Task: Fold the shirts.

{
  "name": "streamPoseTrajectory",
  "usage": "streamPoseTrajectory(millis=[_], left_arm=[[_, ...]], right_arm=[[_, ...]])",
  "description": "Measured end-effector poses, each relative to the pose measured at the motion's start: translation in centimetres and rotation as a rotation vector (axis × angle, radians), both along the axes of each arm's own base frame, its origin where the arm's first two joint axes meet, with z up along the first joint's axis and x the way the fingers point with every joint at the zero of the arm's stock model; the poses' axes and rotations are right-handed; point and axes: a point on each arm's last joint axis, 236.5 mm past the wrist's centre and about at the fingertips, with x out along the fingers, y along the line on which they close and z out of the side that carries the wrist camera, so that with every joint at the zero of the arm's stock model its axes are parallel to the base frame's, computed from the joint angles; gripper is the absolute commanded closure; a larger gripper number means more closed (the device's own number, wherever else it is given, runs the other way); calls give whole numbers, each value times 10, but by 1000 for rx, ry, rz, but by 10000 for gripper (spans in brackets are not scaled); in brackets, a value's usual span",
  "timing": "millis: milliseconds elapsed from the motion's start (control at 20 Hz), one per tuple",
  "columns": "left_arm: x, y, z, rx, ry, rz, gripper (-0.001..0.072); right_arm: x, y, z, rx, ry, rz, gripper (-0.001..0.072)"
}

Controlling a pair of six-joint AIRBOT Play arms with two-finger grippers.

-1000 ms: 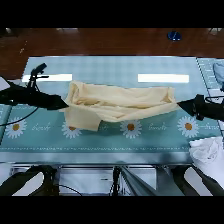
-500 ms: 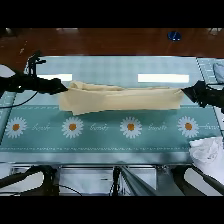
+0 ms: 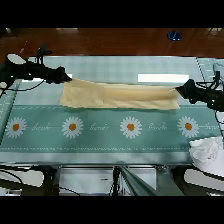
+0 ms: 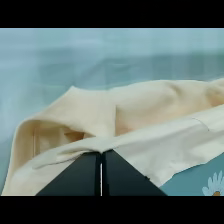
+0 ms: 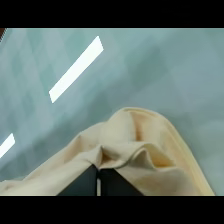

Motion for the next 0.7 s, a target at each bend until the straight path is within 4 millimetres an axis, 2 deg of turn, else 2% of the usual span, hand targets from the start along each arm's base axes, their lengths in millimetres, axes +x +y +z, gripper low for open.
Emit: streamPoseTrajectory(millis=[100, 150, 200, 250, 400, 550, 700], left_arm=[[3, 2, -9, -1, 14, 7, 428], [4, 3, -13, -2, 21, 8, 428], [6, 4, -15, -2, 22, 13, 402], [6, 6, -18, -1, 26, 15, 249], [5, 18, -16, -5, 33, 31, 246], [2, 47, -3, 10, 21, 67, 246], [-11, 76, 14, 19, 29, 90, 246]], right_arm=[[9, 2, -6, -32, -2, -9, 679], [11, 3, -8, -47, -1, -7, 633], [12, 5, -10, -57, 1, -2, 501], [12, 8, -12, -63, 4, 6, 444], [9, 13, -9, -57, 2, 41, 442], [4, 0, 12, -91, -33, 66, 188], [-13, -23, 20, -186, 2, 137, 127]])
